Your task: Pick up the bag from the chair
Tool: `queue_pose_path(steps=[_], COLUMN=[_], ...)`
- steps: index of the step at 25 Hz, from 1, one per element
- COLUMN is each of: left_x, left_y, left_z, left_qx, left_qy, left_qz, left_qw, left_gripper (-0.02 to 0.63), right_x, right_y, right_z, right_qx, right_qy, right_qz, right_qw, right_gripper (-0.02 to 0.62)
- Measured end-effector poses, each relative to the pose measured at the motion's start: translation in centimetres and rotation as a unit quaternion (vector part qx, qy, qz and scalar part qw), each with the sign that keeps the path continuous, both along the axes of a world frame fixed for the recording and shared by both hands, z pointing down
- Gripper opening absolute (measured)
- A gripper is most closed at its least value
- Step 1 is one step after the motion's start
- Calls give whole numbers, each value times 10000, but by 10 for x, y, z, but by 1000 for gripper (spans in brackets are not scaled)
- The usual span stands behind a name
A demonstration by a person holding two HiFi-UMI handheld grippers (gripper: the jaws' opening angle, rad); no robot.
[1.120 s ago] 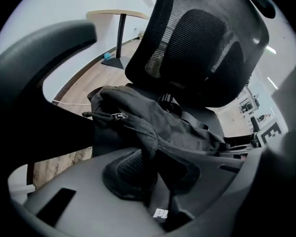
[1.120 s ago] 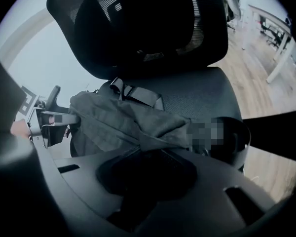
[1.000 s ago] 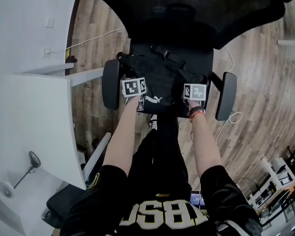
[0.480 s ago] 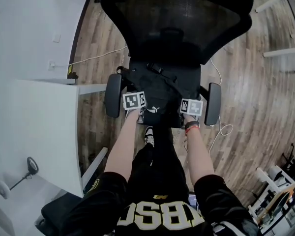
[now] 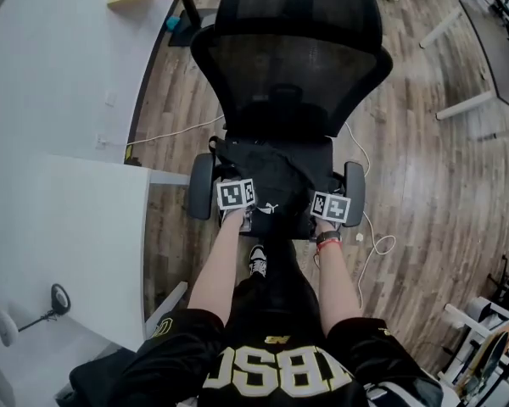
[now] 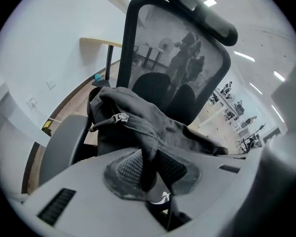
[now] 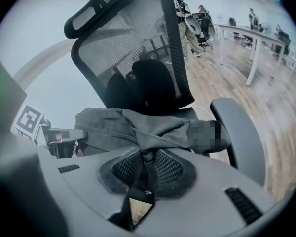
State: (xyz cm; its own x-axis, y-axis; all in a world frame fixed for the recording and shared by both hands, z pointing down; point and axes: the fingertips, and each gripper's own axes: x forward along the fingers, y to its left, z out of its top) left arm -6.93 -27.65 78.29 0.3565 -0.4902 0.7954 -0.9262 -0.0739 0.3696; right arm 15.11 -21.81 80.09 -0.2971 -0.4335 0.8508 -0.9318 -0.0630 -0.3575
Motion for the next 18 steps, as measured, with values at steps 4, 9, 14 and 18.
queue_pose_path(steps=[4,9,14,18], left_x=[1,1,-2,-5], left_y=[-4,-7,-17,-24], left_z=[-31,-82,-136,-179], left_qx=[195,685,1191,1576], left_qy=[32,93,22,-17], left_qz=[31,-43,-57,-30], left_qw=[9998,9976,9929,9875], left_gripper=[75,75,75,75], right_x=[0,0,-9,-17], right_y=[-5,-15,-30,-41], right_z=[-29,-77,-127,-169], right_qx=[226,702,1198,1643], right_qy=[-63,-27,-31,-70], right_qz=[91,53,-68,-30], right_qw=[9997,9975,9928,9864], right_gripper=[75,75,75,75])
